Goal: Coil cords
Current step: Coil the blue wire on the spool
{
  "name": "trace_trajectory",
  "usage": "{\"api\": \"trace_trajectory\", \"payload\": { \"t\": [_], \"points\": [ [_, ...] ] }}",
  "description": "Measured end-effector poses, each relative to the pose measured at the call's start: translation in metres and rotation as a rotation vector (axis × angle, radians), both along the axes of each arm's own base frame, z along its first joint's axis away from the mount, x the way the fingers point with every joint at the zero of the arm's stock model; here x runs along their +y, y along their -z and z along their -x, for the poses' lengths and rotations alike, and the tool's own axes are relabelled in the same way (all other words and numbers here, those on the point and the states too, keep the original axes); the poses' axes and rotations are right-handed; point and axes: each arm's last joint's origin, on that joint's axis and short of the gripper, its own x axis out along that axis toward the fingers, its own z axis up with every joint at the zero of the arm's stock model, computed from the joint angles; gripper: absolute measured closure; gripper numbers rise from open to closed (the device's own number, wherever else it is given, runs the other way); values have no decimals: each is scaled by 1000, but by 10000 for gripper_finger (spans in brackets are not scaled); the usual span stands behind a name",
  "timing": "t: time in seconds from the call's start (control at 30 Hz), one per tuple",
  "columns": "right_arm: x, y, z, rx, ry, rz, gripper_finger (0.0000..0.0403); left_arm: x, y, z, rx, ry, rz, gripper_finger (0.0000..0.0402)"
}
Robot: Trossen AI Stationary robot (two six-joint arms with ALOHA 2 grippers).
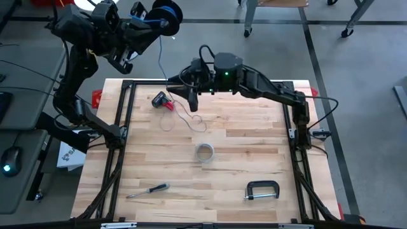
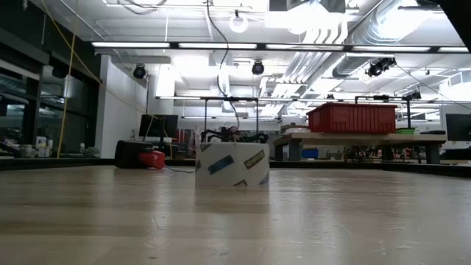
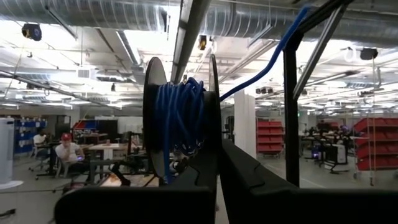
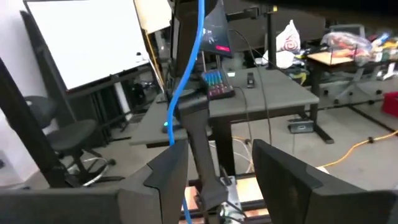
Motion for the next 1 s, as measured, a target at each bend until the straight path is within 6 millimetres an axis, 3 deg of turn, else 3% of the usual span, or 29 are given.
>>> {"api": "trace_trajectory", "payload": {
  "t": [0.13, 0.43, 0.7, 1.0],
  "points": [
    [0, 0, 0, -1, -28, -3, 231, 0, 0, 0, 1, -2, -3, 400],
    [-4, 1, 2, 24, 101, 63, 231, 0, 2, -1, 20, 6, 8, 400],
    [4, 2, 2, 39, -54, 75, 231, 0, 2, -1, 19, 8, 7, 400],
    [-3, 1, 11, 104, 146, 150, 231, 0, 2, -1, 20, 8, 9, 400]
  ]
}}
